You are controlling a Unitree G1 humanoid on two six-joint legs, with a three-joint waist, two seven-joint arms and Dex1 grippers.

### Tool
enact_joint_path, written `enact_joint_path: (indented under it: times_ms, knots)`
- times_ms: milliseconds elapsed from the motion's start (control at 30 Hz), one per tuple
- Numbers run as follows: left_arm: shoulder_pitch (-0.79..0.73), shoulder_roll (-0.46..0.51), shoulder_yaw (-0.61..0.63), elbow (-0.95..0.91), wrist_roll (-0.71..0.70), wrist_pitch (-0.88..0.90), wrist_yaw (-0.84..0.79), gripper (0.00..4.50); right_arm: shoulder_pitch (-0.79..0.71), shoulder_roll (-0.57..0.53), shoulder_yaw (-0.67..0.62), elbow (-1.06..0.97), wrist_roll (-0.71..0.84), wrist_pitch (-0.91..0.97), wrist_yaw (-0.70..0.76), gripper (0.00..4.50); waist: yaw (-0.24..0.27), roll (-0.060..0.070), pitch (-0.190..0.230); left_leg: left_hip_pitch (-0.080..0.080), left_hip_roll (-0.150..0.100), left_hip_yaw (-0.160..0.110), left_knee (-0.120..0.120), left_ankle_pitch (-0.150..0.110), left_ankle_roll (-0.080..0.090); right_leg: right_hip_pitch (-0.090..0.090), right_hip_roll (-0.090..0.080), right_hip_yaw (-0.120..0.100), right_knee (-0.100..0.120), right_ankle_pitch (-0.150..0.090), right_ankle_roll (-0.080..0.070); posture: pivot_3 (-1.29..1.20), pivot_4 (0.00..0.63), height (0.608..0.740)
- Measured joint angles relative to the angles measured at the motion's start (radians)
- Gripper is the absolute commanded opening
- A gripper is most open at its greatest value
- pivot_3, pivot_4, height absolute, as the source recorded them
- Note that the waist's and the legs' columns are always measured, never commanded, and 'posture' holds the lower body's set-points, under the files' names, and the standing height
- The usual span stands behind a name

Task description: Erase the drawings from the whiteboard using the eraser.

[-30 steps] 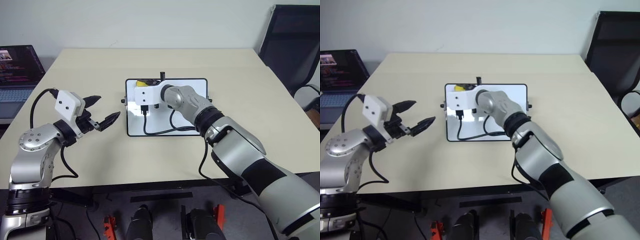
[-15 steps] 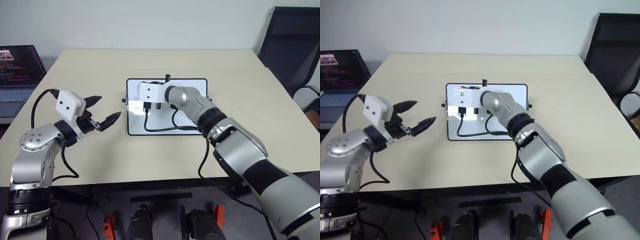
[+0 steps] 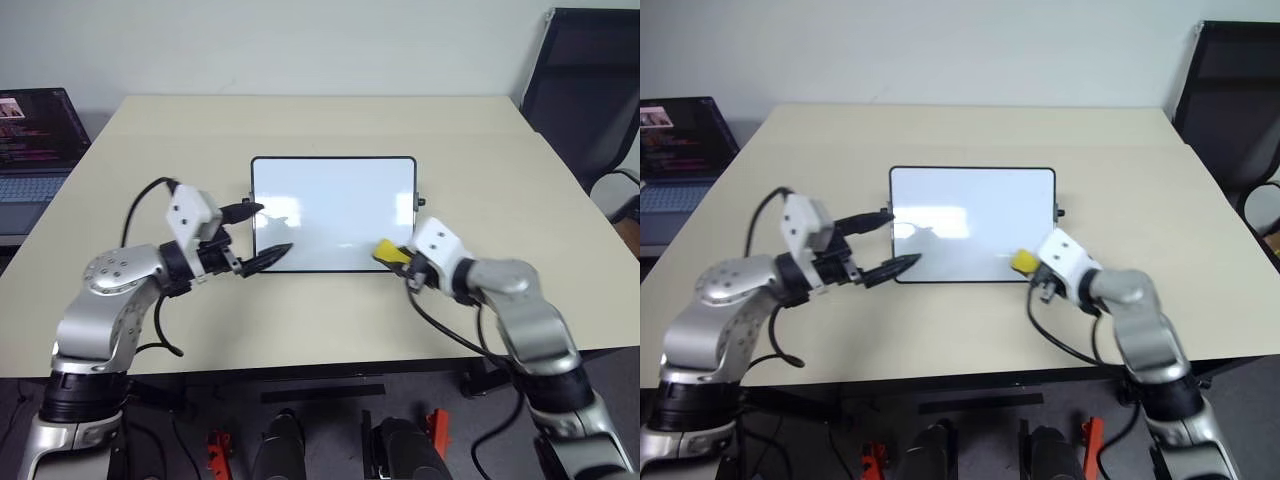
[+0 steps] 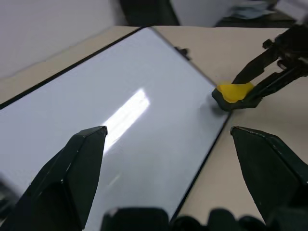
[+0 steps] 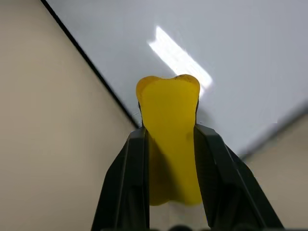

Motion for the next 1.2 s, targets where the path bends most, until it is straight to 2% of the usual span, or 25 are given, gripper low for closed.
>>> enact_joint_path:
  times_ms: [233, 333, 533, 800, 833, 933, 1100, 1133, 1200]
  knots:
    - [-0.133, -0.059, -0.14, 0.081, 0.029, -0.015, -0.11, 4.5, 0.047, -0.032, -0.164, 0.068, 0.023, 0.06, -0.143, 0.96, 0.001, 0.0, 0.0, 0.0, 0.0, 0.004, 0.001, 0.0, 0.0, 0.001, -0.001, 0.002, -0.003, -0.001, -0.002, 0.0, 0.15, 0.74]
    - [-0.183, -0.098, -0.192, 0.145, 0.057, -0.039, -0.148, 4.5, 0.018, -0.029, -0.196, 0.163, 0.058, 0.057, -0.179, 0.96, 0.001, 0.0, 0.0, -0.002, 0.0, 0.005, 0.0, 0.0, 0.001, 0.001, -0.001, 0.002, -0.006, 0.003, 0.005, 0.0, 0.15, 0.74]
    - [-0.215, -0.14, -0.218, 0.175, 0.081, -0.073, -0.189, 4.5, -0.045, -0.029, -0.234, 0.269, 0.131, 0.051, -0.209, 0.96, -0.001, 0.0, 0.0, -0.002, 0.0, 0.005, -0.002, 0.0, 0.001, 0.001, 0.0, 0.002, -0.008, 0.002, 0.005, 0.0, 0.15, 0.74]
    - [-0.215, -0.154, -0.219, 0.177, 0.089, -0.088, -0.213, 4.5, -0.064, -0.033, -0.255, 0.307, 0.203, 0.077, -0.248, 0.96, 0.001, 0.0, 0.0, -0.002, 0.0, 0.005, 0.0, 0.0, 0.001, 0.002, 0.0, 0.002, -0.009, 0.004, 0.007, 0.0, 0.15, 0.74]
    - [-0.215, -0.159, -0.219, 0.177, 0.093, -0.089, -0.213, 4.5, -0.065, -0.033, -0.256, 0.311, 0.209, 0.077, -0.254, 1.68, 0.001, 0.0, 0.0, -0.002, 0.0, 0.005, 0.0, 0.0, 0.001, 0.002, 0.0, 0.002, -0.009, 0.004, 0.007, 0.0, 0.15, 0.74]
    - [-0.214, -0.164, -0.221, 0.177, 0.1, -0.091, -0.213, 4.5, -0.075, -0.032, -0.256, 0.338, 0.22, 0.072, -0.275, 2.54, 0.001, 0.0, 0.0, -0.002, 0.0, 0.005, 0.0, 0.0, 0.001, 0.002, 0.0, 0.002, -0.009, 0.004, 0.007, 0.0, 0.15, 0.74]
    - [-0.208, -0.167, -0.22, 0.176, 0.103, -0.091, -0.206, 4.5, -0.083, -0.032, -0.256, 0.371, 0.242, 0.072, -0.304, 4.24, 0.002, 0.0, 0.0, -0.002, 0.0, 0.005, 0.0, 0.0, 0.001, 0.002, 0.0, 0.002, -0.009, 0.004, 0.007, 0.0, 0.15, 0.74]
    - [-0.201, -0.167, -0.22, 0.175, 0.103, -0.091, -0.201, 4.5, -0.083, -0.032, -0.257, 0.371, 0.246, 0.072, -0.311, 4.48, 0.002, 0.0, 0.0, -0.002, 0.0, 0.005, 0.0, 0.0, 0.001, 0.002, 0.0, 0.003, -0.009, 0.004, 0.007, 0.0, 0.15, 0.74]
    - [-0.183, -0.168, -0.217, 0.17, 0.103, -0.091, -0.184, 4.5, -0.082, -0.031, -0.266, 0.366, 0.262, 0.071, -0.317, 4.48, 0.002, 0.0, 0.0, -0.002, 0.0, 0.005, -0.001, 0.0, 0.001, 0.002, 0.0, 0.003, -0.009, 0.004, 0.007, 0.0, 0.15, 0.74]
